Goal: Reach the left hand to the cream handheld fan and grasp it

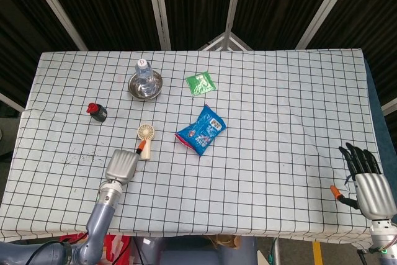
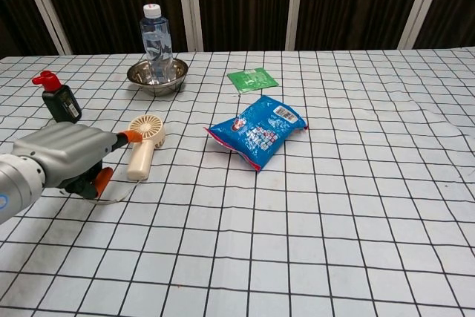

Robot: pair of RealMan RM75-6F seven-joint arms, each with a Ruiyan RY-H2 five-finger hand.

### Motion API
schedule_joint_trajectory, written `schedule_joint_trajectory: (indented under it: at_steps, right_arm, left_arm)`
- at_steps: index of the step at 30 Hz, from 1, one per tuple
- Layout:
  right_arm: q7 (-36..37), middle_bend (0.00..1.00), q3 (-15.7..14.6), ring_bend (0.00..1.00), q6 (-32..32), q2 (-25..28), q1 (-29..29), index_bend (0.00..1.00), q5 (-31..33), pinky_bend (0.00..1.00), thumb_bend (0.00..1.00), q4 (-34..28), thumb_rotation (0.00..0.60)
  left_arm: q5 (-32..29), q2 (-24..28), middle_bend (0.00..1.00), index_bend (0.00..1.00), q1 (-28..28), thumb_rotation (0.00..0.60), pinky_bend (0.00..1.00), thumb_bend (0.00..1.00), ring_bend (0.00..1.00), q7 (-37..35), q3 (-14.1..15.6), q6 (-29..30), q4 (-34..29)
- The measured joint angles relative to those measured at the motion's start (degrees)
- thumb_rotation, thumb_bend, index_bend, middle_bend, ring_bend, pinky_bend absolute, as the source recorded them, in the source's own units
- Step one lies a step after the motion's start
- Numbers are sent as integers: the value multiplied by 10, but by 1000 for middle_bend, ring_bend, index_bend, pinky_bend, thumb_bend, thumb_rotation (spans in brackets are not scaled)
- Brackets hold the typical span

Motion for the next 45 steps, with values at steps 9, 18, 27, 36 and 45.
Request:
schedule_joint_trajectory:
  at_steps: [9,18,27,36,45]
  right_arm:
    - [0,0,0,0,0,0,0,89,0,0,279,0,600]
    - [1,0,0,0,0,0,0,91,0,0,280,0,600]
    - [1,0,0,0,0,0,0,91,0,0,279,0,600]
    - [0,0,0,0,1,0,0,91,0,0,279,0,600]
    - [-1,0,0,0,2,-1,0,91,1,0,280,0,600]
  left_arm:
    - [-9,-8,926,57,-6,600,889,887,842,-1,15,1,10]
    - [-20,-17,926,89,-9,600,889,892,842,-6,26,-2,30]
    - [-21,-21,919,96,-11,600,889,891,836,-17,31,1,35]
    - [3,-11,871,63,-12,600,879,861,789,-41,21,22,15]
    - [99,42,439,0,2,600,556,465,418,-101,11,78,-47]
